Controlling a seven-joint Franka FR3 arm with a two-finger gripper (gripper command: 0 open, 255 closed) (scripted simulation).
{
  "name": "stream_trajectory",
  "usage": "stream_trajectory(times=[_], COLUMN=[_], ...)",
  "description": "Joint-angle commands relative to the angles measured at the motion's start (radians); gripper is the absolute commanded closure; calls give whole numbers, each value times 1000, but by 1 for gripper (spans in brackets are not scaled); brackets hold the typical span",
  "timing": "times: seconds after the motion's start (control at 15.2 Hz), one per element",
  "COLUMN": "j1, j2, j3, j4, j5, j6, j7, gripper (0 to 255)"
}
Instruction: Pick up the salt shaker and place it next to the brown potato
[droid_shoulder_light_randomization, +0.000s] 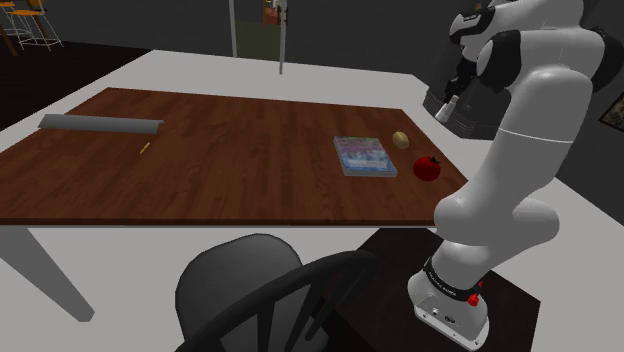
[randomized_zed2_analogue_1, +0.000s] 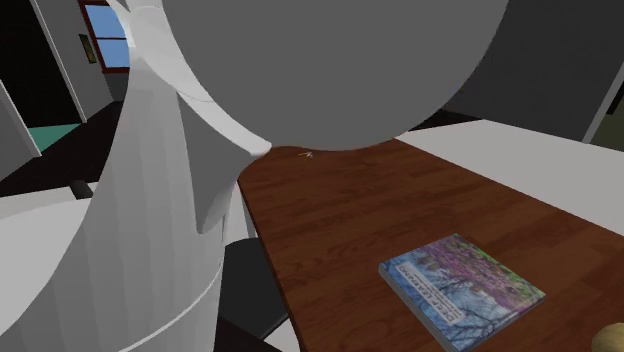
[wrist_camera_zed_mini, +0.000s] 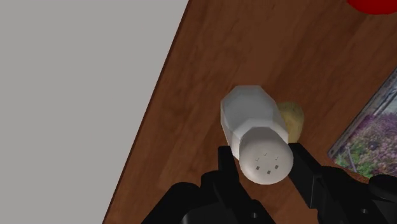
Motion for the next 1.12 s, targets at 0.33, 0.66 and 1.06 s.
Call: stream_trajectory(times=[0.33, 0.66, 1.06], j1=[-23, -21, -20], j2=[40, 46, 61], j3=[-4, -1, 3], j4=[-27, -86, -148], j5=[25, 31, 42], j6=[61, 126, 200], j7=[-41, -48, -59], gripper=[255, 255, 255])
